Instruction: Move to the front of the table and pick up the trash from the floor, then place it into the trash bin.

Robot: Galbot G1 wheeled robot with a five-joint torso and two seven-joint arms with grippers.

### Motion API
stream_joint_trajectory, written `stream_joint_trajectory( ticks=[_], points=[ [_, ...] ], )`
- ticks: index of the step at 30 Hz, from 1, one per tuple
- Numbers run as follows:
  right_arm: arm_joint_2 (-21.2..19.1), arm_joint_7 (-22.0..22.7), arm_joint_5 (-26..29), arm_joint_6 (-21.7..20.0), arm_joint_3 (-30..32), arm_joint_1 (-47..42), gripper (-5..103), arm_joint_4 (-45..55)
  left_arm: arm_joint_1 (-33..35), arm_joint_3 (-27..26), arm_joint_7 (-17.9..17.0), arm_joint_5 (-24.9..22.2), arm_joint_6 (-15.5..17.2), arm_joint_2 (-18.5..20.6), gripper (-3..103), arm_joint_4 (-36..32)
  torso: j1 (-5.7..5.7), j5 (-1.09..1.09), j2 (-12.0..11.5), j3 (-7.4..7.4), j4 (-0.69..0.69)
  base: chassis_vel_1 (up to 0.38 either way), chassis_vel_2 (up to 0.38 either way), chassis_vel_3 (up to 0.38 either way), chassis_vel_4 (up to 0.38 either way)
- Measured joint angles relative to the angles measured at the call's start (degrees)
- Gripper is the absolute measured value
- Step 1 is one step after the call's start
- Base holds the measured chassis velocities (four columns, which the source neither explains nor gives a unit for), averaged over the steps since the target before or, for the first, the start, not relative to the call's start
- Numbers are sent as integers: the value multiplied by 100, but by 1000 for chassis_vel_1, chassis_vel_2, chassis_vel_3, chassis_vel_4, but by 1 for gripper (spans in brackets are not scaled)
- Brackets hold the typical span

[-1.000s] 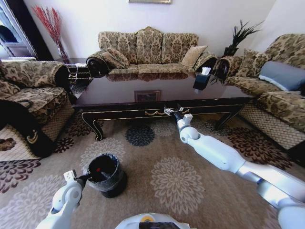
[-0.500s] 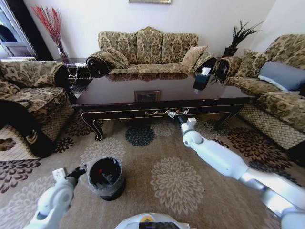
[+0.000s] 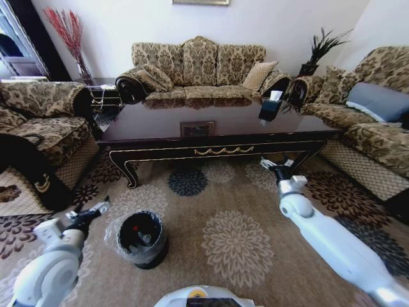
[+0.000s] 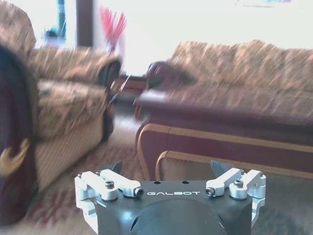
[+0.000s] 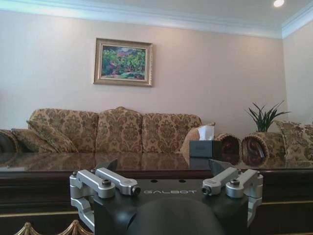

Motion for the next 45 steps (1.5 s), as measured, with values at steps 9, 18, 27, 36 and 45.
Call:
stream_joint_trajectory(
  ticks=[9, 18, 27, 36, 45],
  points=[
    [405, -433, -610, 21, 1620, -2081, 100, 1181, 281, -952, 2311, 1552, -1678, -691, 100, 245, 0, 4, 0, 0, -1, 0, 0, 0, 0],
    [1358, -410, -1197, -84, 2282, -3701, 100, 2712, 282, -672, 2346, 1737, -1689, -1246, 100, -2, 0, 1, 1, 0, -2, 0, 0, 0, 0],
    [2011, -729, -1655, 26, 2297, -4139, 100, 2939, 368, -365, 2173, 1734, -1497, -1307, 100, -143, 1, 1, 0, 1, 1, 0, 0, 0, 0],
    [2283, -818, -1720, 107, 2391, -4302, 100, 2920, 223, -403, 2042, 1619, -1364, -1106, 100, -121, 2, 1, 0, 2, 0, 21, -16, -17, 14],
    [2423, -919, -1802, 161, 2450, -4396, 100, 2880, 126, -370, 2027, 1561, -1364, -1020, 100, -77, 2, 0, -1, 1, 0, 155, -174, -159, 170]
  ],
)
